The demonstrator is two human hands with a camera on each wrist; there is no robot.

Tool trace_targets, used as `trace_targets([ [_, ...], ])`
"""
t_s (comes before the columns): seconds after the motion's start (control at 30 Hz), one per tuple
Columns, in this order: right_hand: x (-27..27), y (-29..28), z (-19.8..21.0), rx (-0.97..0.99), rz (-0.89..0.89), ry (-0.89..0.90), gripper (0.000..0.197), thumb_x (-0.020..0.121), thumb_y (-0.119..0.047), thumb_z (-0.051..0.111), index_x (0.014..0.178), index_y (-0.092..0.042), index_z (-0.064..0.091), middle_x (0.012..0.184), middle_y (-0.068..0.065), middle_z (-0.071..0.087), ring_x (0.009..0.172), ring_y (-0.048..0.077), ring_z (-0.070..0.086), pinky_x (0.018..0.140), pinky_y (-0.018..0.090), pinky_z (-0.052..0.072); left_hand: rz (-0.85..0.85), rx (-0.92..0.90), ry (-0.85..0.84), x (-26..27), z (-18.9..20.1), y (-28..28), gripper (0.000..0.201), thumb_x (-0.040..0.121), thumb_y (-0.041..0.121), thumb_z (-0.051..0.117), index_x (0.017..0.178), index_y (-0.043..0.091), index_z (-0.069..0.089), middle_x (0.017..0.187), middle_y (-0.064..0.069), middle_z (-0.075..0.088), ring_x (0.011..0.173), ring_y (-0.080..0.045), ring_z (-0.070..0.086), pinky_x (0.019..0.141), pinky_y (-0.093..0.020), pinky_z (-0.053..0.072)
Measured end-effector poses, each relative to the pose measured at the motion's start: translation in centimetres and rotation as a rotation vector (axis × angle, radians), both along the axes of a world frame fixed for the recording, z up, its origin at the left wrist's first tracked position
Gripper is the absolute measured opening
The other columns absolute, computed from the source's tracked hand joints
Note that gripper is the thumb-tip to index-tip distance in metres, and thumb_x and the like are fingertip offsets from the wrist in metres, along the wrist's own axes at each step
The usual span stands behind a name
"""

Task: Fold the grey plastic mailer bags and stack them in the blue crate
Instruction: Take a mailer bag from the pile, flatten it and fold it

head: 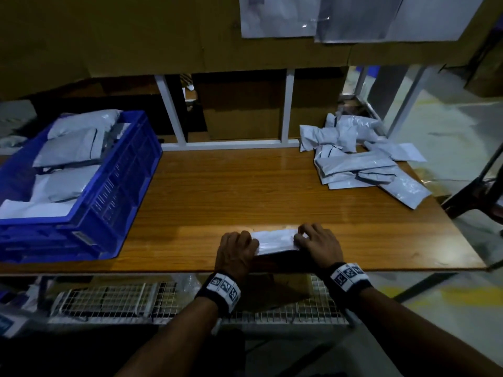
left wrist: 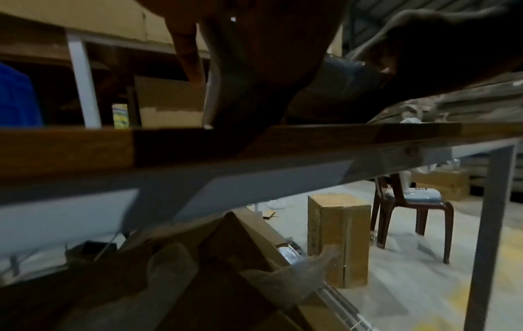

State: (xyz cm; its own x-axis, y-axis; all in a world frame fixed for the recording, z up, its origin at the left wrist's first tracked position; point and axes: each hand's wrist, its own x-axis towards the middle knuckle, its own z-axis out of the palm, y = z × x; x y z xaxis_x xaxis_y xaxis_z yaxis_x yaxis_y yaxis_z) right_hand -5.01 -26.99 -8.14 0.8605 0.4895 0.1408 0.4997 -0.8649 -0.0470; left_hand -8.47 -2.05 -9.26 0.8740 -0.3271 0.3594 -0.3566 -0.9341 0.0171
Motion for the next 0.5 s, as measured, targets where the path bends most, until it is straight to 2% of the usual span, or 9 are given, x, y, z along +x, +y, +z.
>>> trace_targets([
  [0.07,-1.1,-1.1,-0.8,0.006,-0.005,0.068,0.041,0.062,-0.029,0.091,0.097,-0.024,0.071,0.108,0.004,0.069,0.095,0.032,0.066,0.07,0.04,0.052,-0.035,-0.078,0.057,-0.9,-1.3,0.4,0.024,0.074,0.018,0.079,0.096,0.018,0.072,0.097,-0.008,0.063,0.087,-0.032,0.06,0.082,-0.039,0.037],
  [0.13,-2.0,-2.3,-1.2,-0.004,0.031,0.123,0.054,0.062,-0.033,0.091,0.112,-0.026,0.072,0.122,0.005,0.07,0.108,0.032,0.067,0.085,0.046,0.055,-0.09,-0.072,0.119,-1.6,-2.1,1.4,0.038,0.081,0.032,0.062,0.116,0.018,0.071,0.113,-0.012,0.065,0.102,-0.034,0.062,0.094,-0.042,0.039],
  [0.23,-3.2,-3.1,-0.3,0.046,0.024,0.105,0.059,0.077,-0.056,0.071,0.129,-0.026,0.067,0.142,0.005,0.061,0.134,0.03,0.054,0.11,0.057,0.042,-0.09,-0.027,0.2,-2.1,-2.4,2.4,0.058,0.092,0.057,0.056,0.134,0.017,0.064,0.131,-0.015,0.062,0.121,-0.036,0.057,0.107,-0.05,0.041],
  [0.3,-3.0,-2.3,0.6,0.159,0.035,0.026,0.06,0.087,-0.061,0.059,0.132,-0.023,0.066,0.147,0.005,0.057,0.142,0.028,0.047,0.116,0.059,0.035,-0.082,-0.06,0.197,-1.9,-2.0,2.1,0.067,0.096,0.065,0.051,0.139,0.015,0.061,0.14,-0.014,0.058,0.13,-0.034,0.052,0.112,-0.053,0.038],
  [0.37,-2.0,-0.5,1.1,0.194,0.059,-0.036,0.055,0.098,-0.055,0.048,0.135,-0.018,0.064,0.149,0.006,0.056,0.144,0.028,0.045,0.117,0.058,0.033,-0.097,-0.076,0.164,-0.8,-1.0,0.8,0.06,0.102,0.057,0.043,0.139,0.013,0.061,0.145,-0.013,0.057,0.135,-0.031,0.051,0.115,-0.053,0.037],
  [0.43,0.2,1.6,0.7,0.15,0.069,0.003,0.056,0.104,-0.049,0.034,0.14,-0.016,0.061,0.152,0.006,0.053,0.147,0.027,0.041,0.118,0.058,0.029,-0.09,-0.047,0.212,0.8,0.0,-1.0,0.054,0.106,0.044,0.034,0.141,0.012,0.06,0.146,-0.01,0.058,0.138,-0.028,0.052,0.115,-0.051,0.04],
  [0.47,1.3,2.4,0.2,0.114,0.076,0.048,0.058,0.105,-0.048,0.029,0.143,-0.015,0.058,0.155,0.006,0.049,0.149,0.027,0.037,0.119,0.059,0.025,-0.076,-0.004,0.25,1.5,0.3,-1.8,0.059,0.105,0.043,0.026,0.145,0.012,0.055,0.151,-0.008,0.054,0.142,-0.026,0.048,0.117,-0.049,0.038],
  [0.5,2.2,2.9,-0.4,0.072,0.083,0.096,0.061,0.105,-0.047,0.025,0.147,-0.014,0.055,0.159,0.007,0.044,0.152,0.027,0.032,0.12,0.06,0.021,-0.067,0.048,0.301,2.1,0.3,-2.4,0.067,0.102,0.045,0.013,0.153,0.013,0.045,0.159,-0.006,0.044,0.148,-0.024,0.039,0.121,-0.047,0.031],
])
